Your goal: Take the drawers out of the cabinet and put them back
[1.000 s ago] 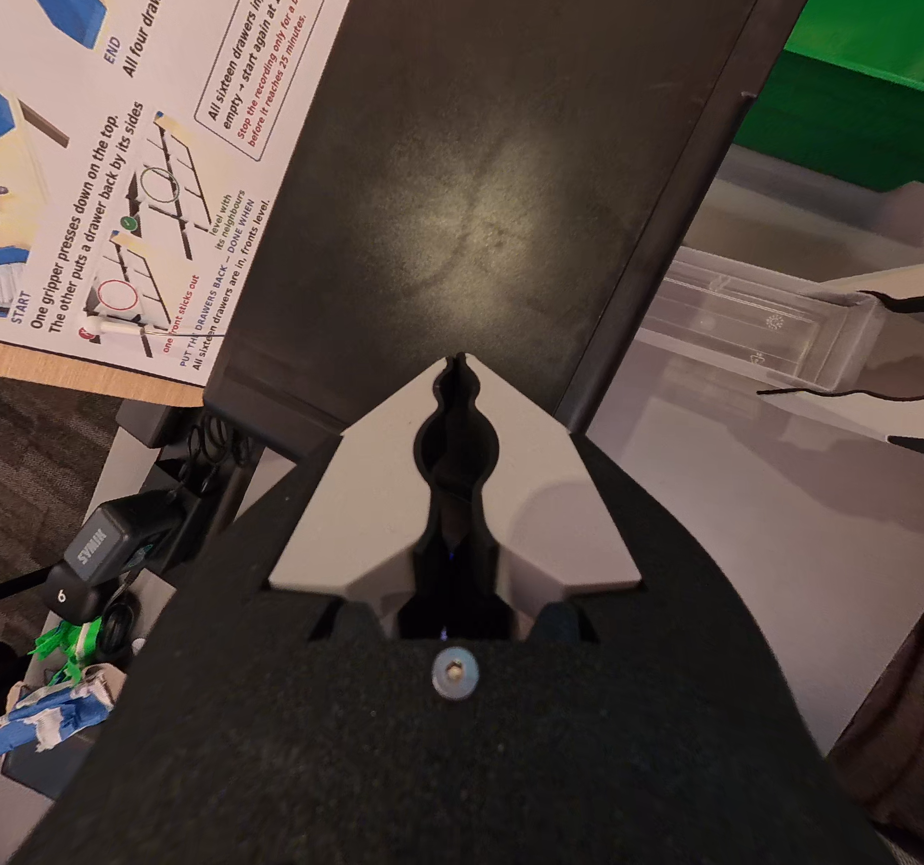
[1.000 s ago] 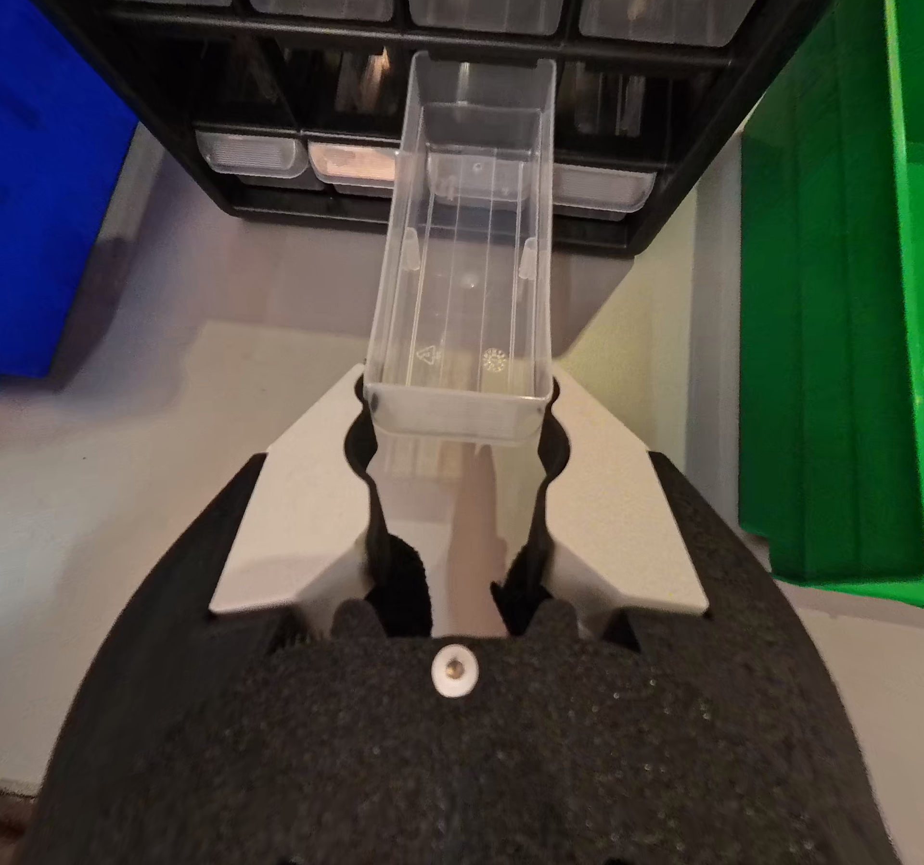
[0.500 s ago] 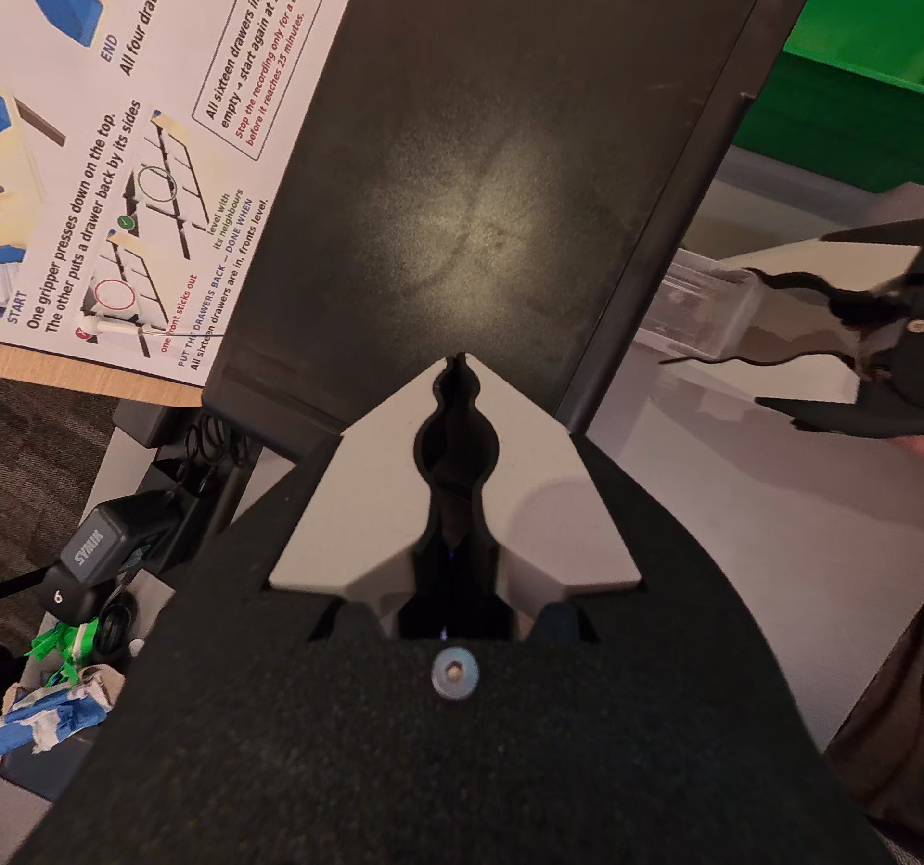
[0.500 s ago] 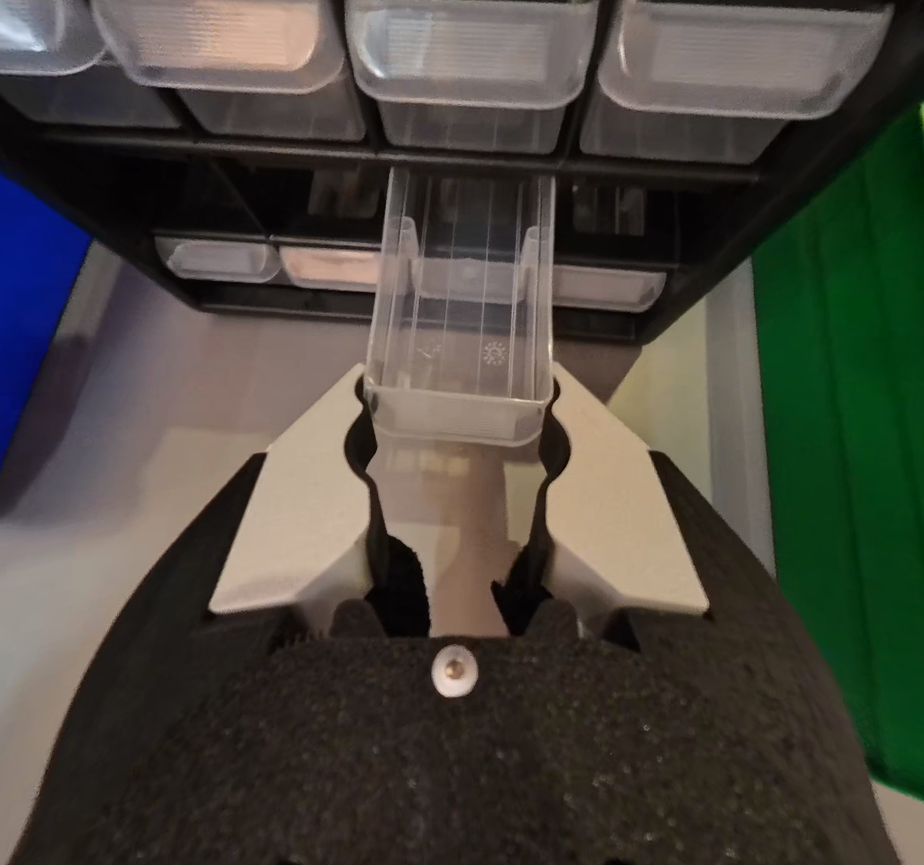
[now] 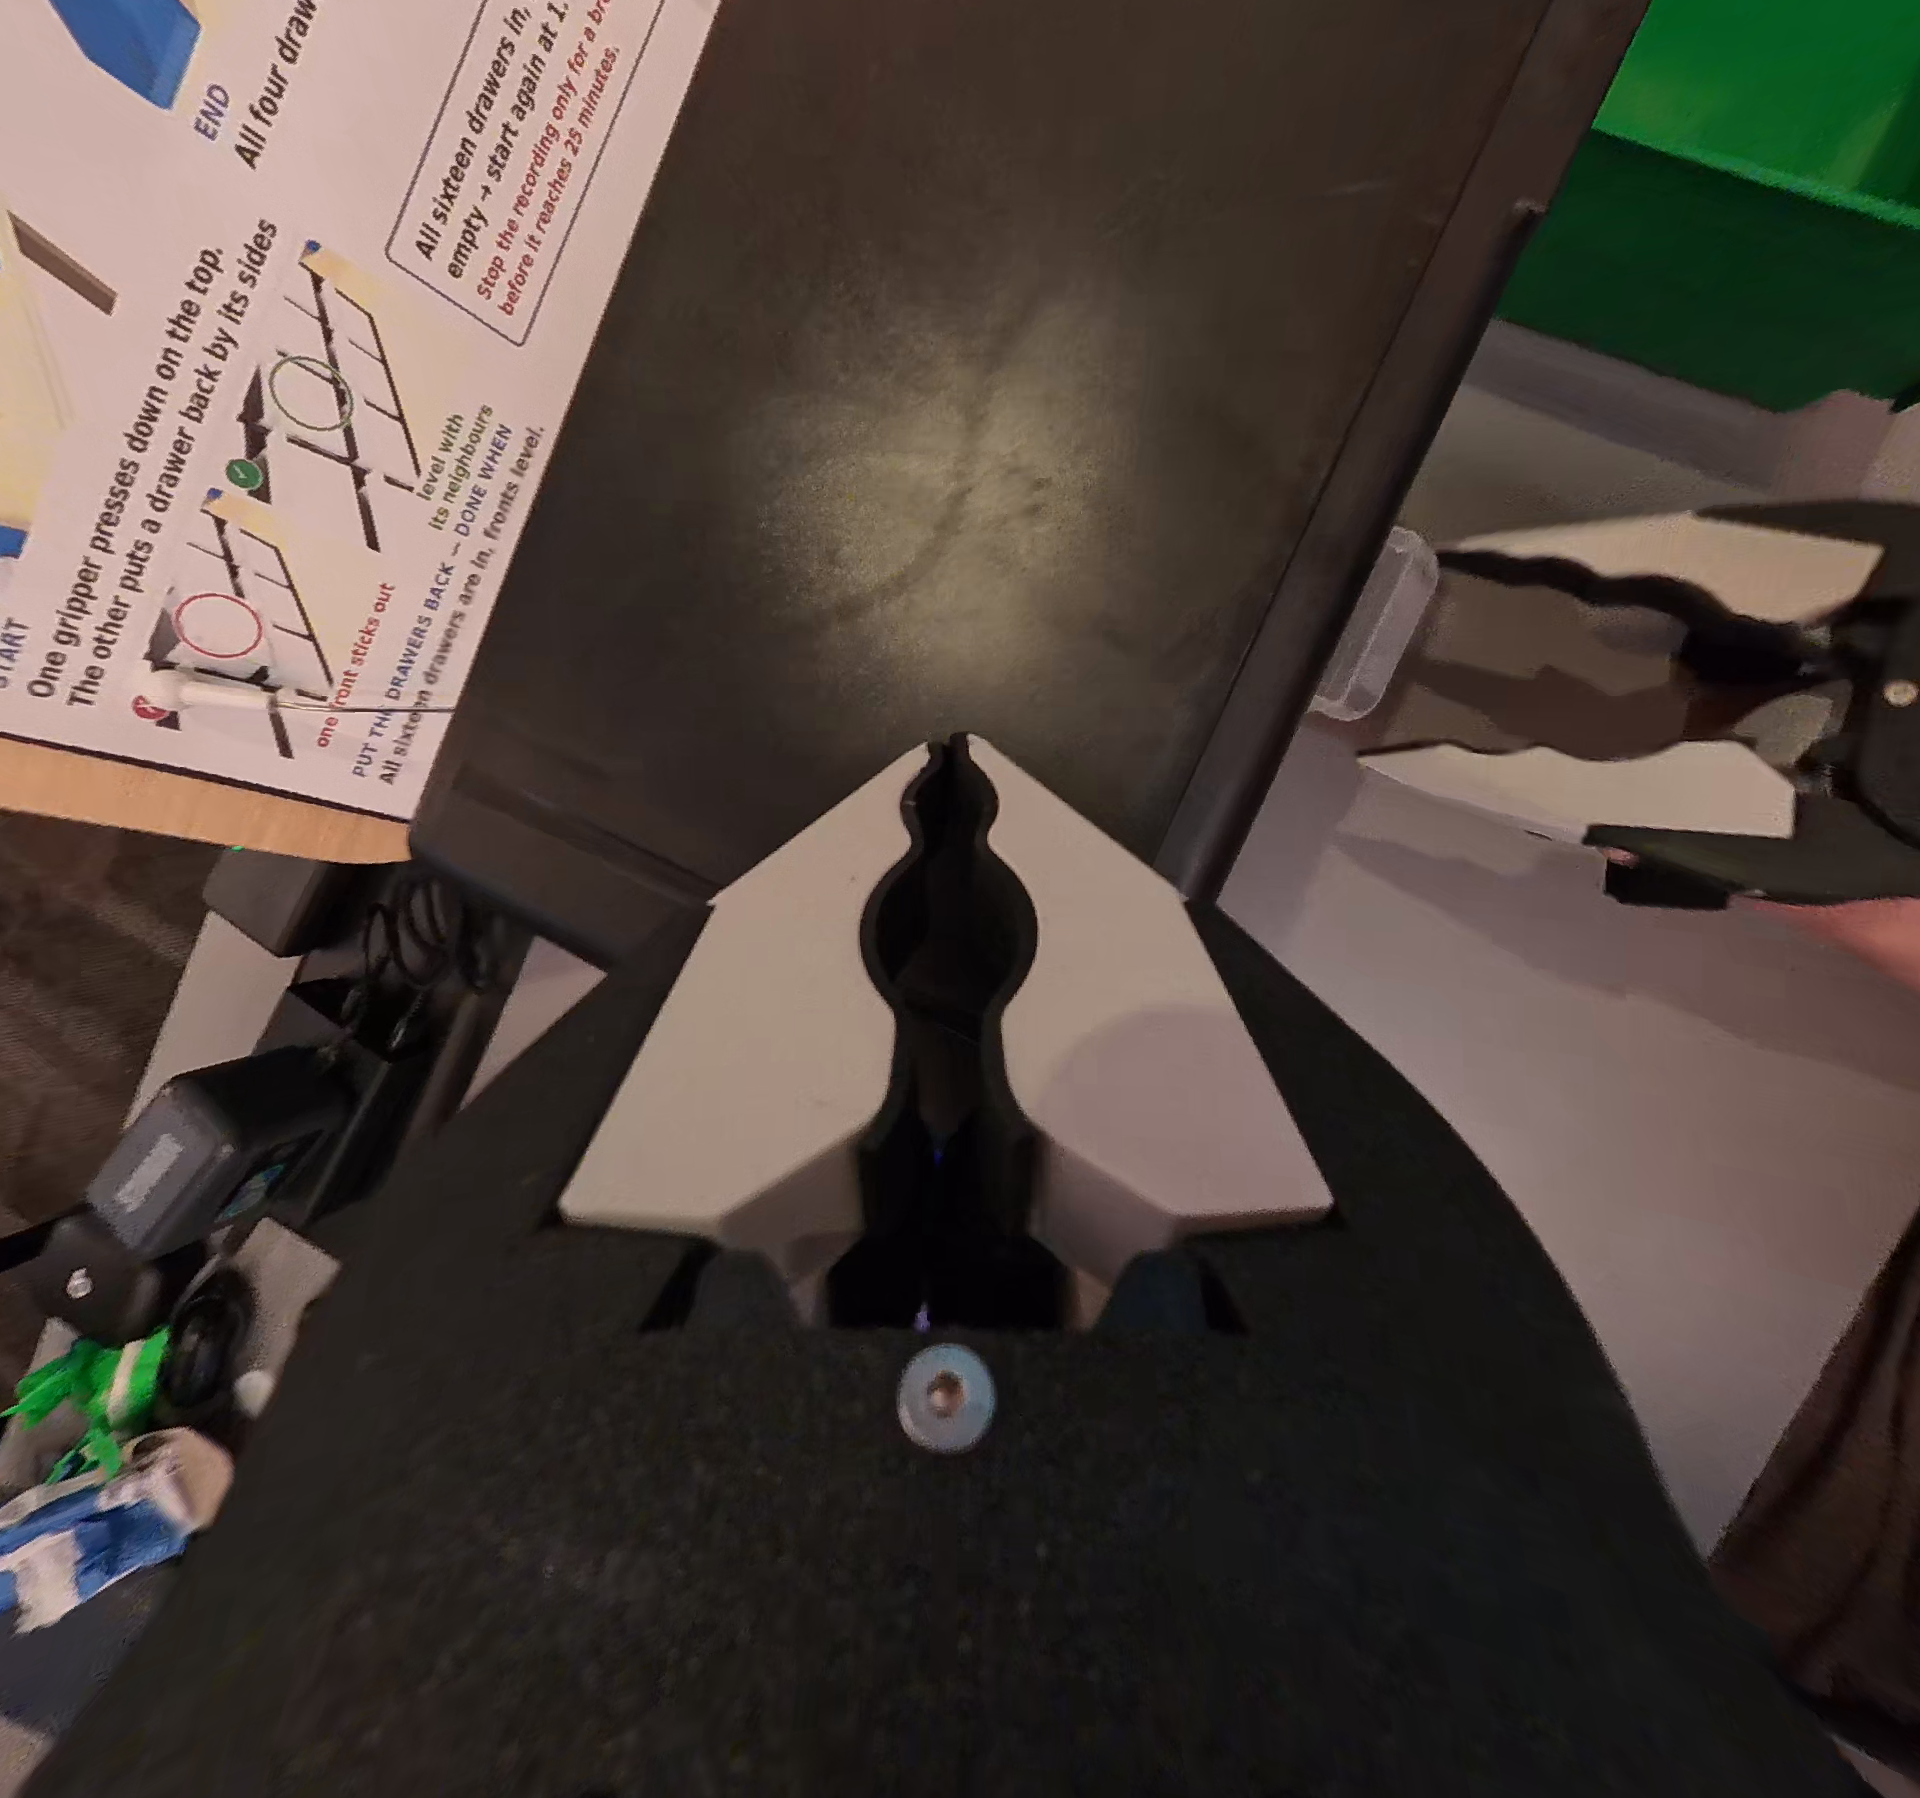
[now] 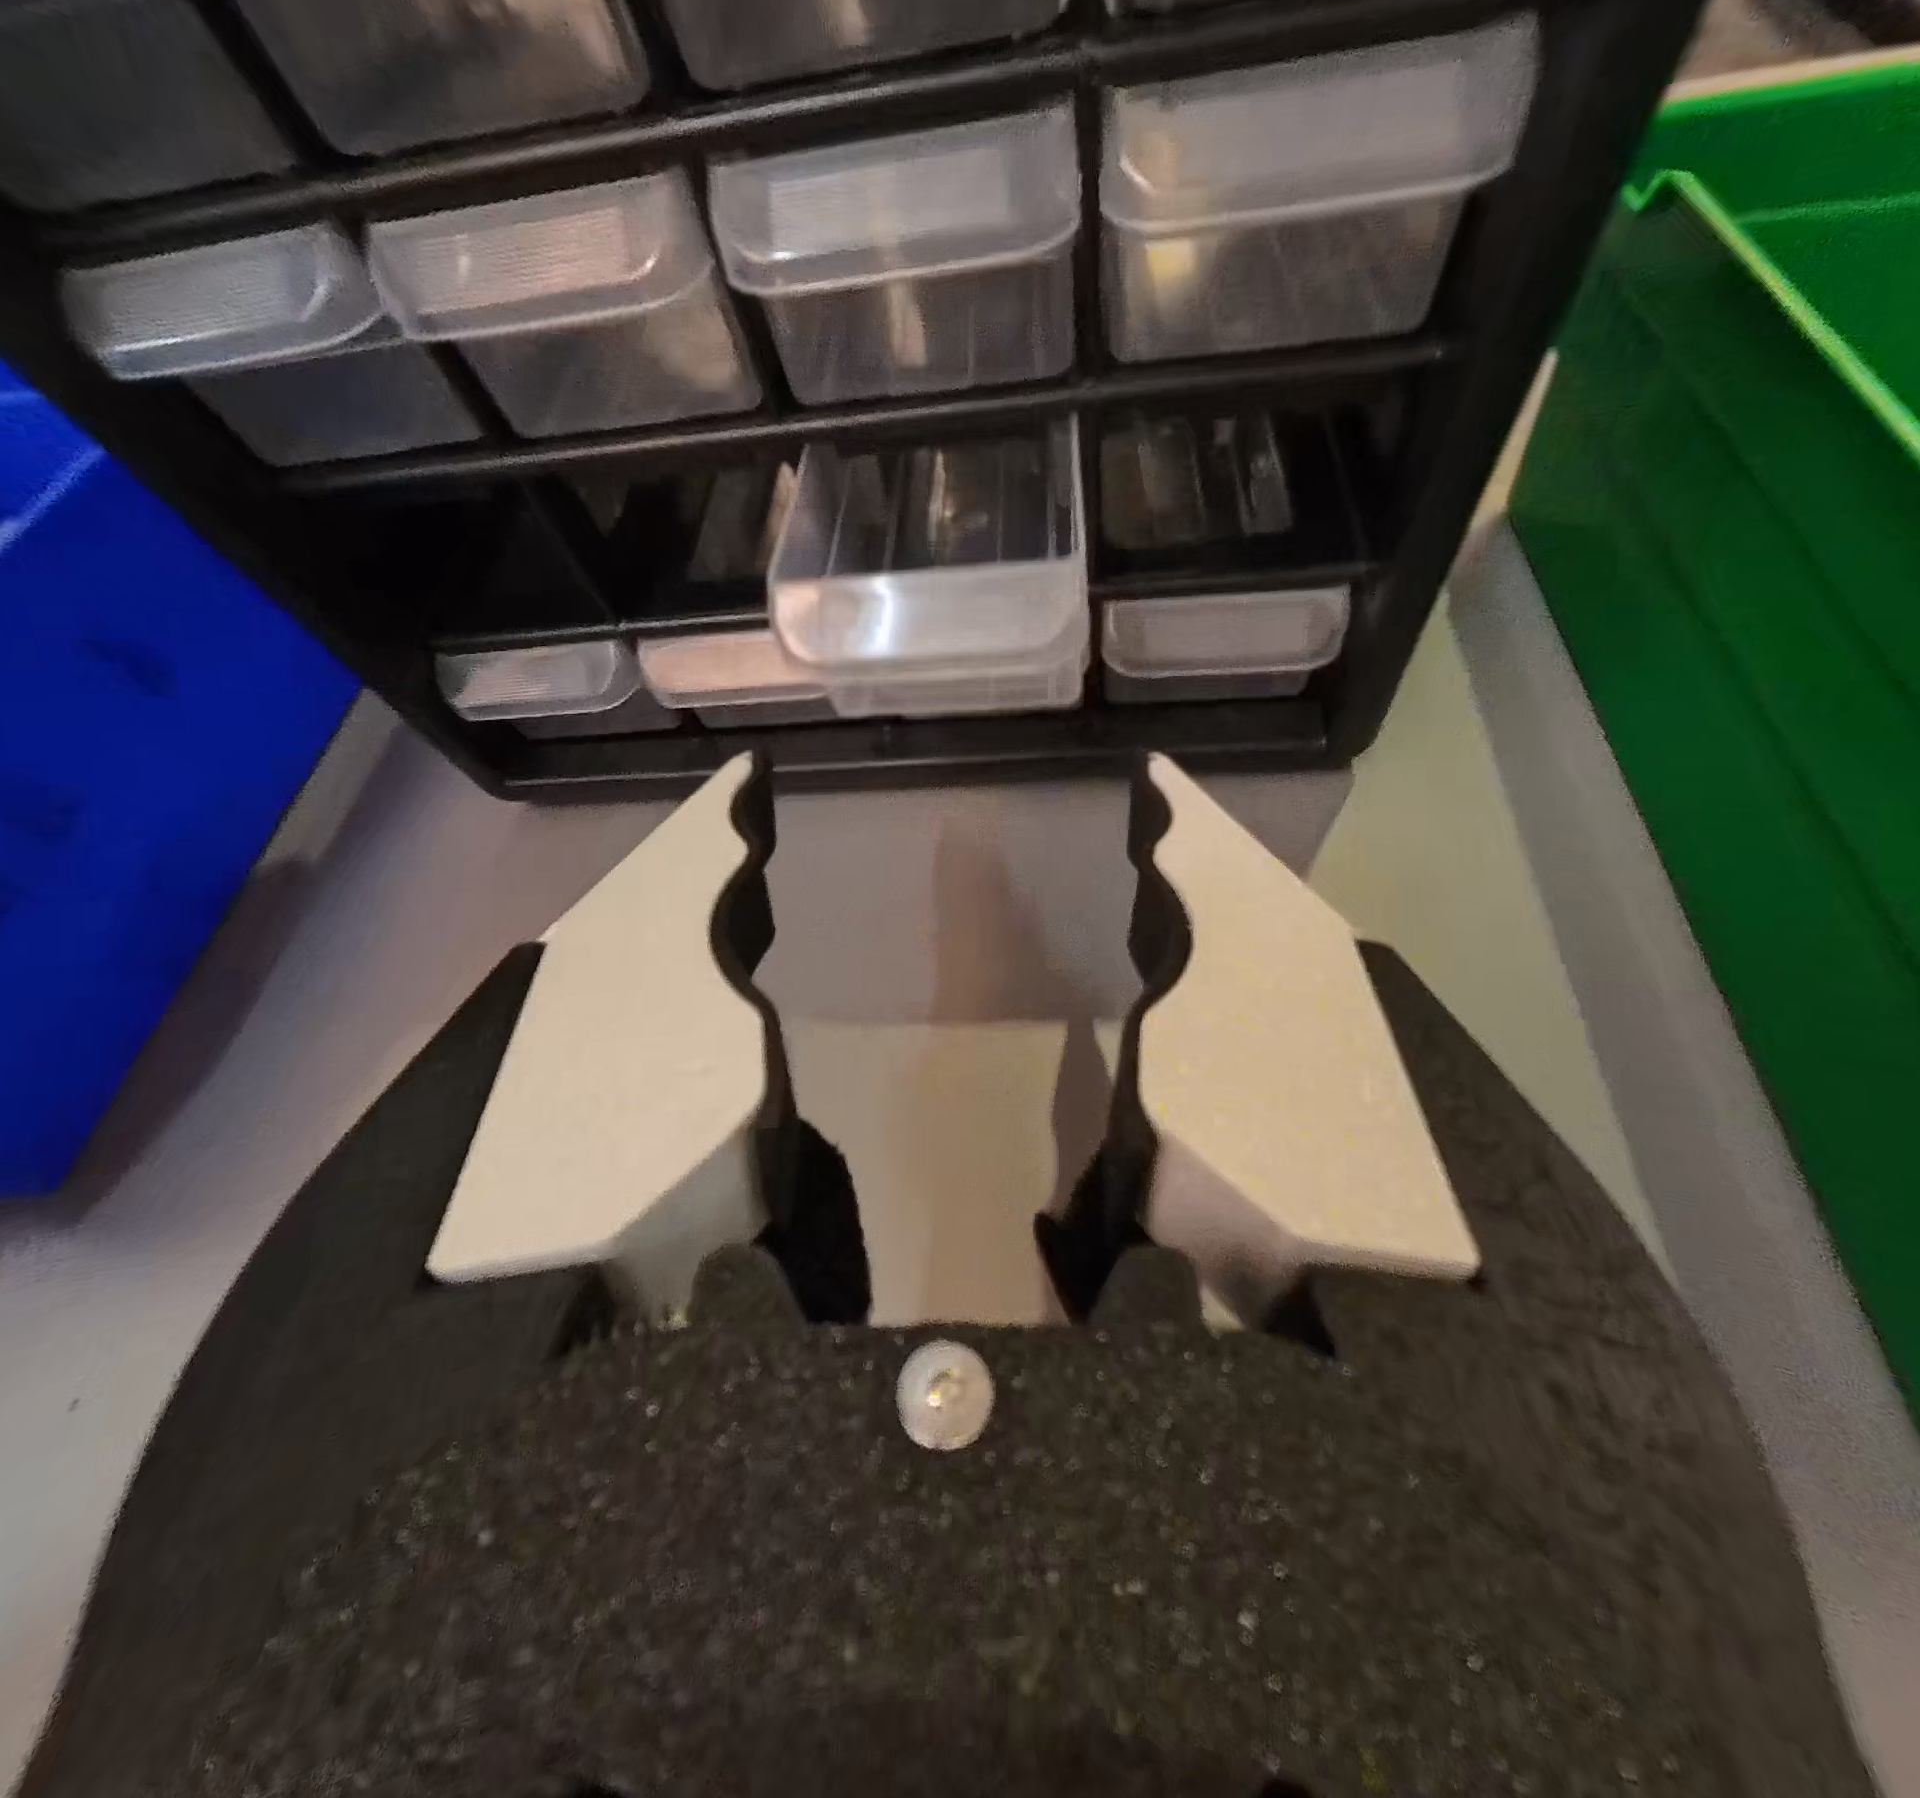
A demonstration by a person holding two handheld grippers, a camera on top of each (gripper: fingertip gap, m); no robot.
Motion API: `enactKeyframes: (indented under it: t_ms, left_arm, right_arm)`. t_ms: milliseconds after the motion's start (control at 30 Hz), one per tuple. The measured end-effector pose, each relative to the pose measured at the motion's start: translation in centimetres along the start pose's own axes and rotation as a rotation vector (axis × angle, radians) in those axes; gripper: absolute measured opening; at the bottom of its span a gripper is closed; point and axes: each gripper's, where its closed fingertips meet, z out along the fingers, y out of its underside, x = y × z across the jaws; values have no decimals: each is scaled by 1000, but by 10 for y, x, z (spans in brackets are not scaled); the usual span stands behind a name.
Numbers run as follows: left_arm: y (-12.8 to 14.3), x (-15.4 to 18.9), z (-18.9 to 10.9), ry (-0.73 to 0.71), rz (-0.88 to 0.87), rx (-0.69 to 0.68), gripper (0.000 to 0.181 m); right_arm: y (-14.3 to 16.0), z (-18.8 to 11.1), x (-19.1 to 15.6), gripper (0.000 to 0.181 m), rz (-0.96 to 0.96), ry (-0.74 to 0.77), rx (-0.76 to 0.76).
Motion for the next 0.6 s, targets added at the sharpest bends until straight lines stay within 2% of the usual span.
enactKeyframes:
  t_ms: [100, 200, 467, 600]
  left_arm:
    - [0, 0, 0, 29, -19, 22, 0]
    - [0, 0, 0, 22, -14, 22, 0]
    - [0, 0, 0, 30, -14, 11, 0]
    - [0, 0, 0, 29, -26, 21, 0]
  right_arm:
    - [1, -8, -1, 41, -78, 34, 72]
    - [-8, 4, 4, 20, -173, 122, 113]
    - [-26, 44, -7, 22, -89, 23, 108]
    - [-26, 50, -6, 24, -77, -13, 107]
